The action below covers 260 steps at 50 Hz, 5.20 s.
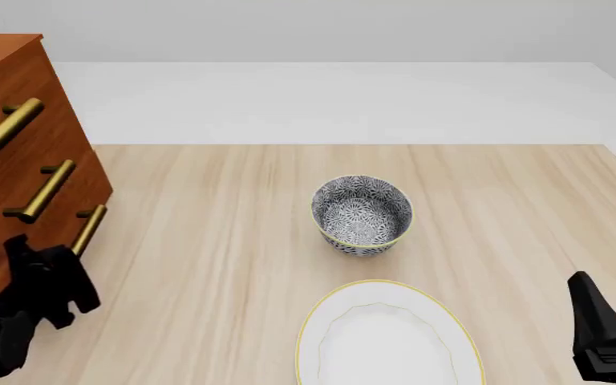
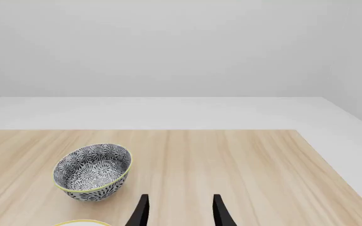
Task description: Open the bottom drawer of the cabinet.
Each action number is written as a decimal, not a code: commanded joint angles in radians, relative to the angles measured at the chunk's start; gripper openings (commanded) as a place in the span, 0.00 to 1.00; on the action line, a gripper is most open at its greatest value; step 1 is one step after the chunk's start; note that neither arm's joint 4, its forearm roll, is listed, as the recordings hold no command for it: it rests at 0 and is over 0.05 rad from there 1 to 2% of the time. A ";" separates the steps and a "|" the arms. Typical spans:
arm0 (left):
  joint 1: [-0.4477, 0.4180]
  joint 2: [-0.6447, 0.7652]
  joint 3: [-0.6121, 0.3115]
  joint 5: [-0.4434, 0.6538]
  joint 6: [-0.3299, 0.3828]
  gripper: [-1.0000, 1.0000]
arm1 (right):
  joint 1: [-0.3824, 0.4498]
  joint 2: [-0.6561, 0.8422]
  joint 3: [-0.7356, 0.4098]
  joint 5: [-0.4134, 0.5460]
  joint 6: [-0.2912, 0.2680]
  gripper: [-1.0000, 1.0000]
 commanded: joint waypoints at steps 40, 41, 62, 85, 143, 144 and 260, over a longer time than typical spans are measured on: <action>-0.311 0.034 -0.113 0.010 -0.030 0.00 | 0.000 0.000 0.000 0.000 0.000 1.00; -0.313 0.033 -0.114 0.011 -0.032 0.00 | 0.000 0.000 0.000 0.000 0.000 1.00; -0.373 0.059 -0.139 0.020 -0.060 0.00 | 0.000 0.000 0.000 0.000 0.000 1.00; -0.377 0.076 -0.149 0.031 -0.055 1.00 | 0.000 0.000 0.000 0.000 0.000 1.00; -0.449 -0.369 -0.253 0.460 -0.217 1.00 | 0.000 0.000 0.000 0.000 0.000 1.00; -0.448 -0.395 -0.265 0.488 -0.237 1.00 | 0.000 0.000 0.000 0.000 0.000 1.00; -0.195 -0.523 -0.389 1.192 -1.345 1.00 | 0.000 0.000 0.000 0.000 0.000 1.00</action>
